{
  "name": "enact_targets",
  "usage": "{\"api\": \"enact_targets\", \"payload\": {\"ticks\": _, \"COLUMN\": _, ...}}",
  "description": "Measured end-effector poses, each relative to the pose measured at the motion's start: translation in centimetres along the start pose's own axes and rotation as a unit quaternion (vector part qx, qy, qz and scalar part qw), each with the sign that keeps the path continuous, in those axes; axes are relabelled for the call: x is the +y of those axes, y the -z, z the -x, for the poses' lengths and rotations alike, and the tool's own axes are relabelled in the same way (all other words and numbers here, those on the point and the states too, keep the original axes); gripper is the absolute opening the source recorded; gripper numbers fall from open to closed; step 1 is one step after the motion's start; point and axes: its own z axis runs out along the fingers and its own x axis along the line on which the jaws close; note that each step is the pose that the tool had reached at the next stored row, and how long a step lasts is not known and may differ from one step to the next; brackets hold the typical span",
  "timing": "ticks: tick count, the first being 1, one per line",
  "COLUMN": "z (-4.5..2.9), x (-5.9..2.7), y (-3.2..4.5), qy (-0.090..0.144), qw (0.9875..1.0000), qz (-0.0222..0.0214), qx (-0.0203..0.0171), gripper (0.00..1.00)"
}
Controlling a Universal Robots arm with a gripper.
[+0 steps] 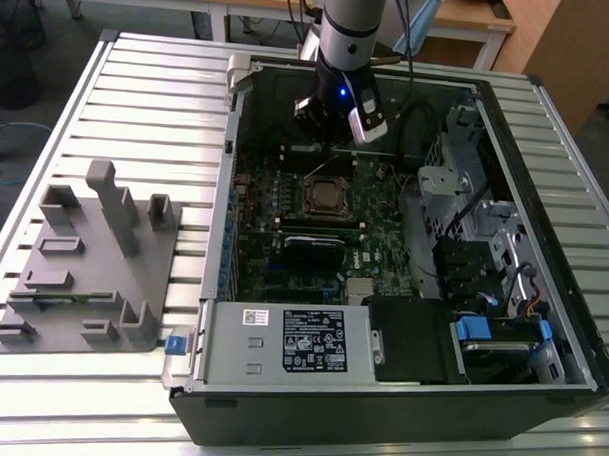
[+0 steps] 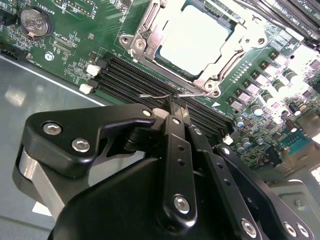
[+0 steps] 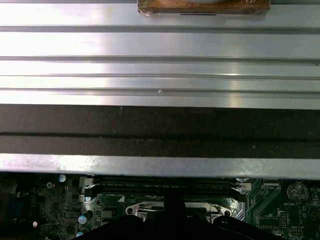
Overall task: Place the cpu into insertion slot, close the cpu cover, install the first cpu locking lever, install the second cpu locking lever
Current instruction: 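Install the first cpu locking lever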
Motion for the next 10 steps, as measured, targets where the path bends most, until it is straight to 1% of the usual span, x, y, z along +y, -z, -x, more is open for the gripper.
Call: {"api": "enact_targets", "payload": {"ticks": 10, "z": 0.0, "x": -0.03, "y": -0.21, "qy": 0.0, "qw": 1.0, "qz": 0.0001, "qx": 0.0, "gripper": 0.11}}
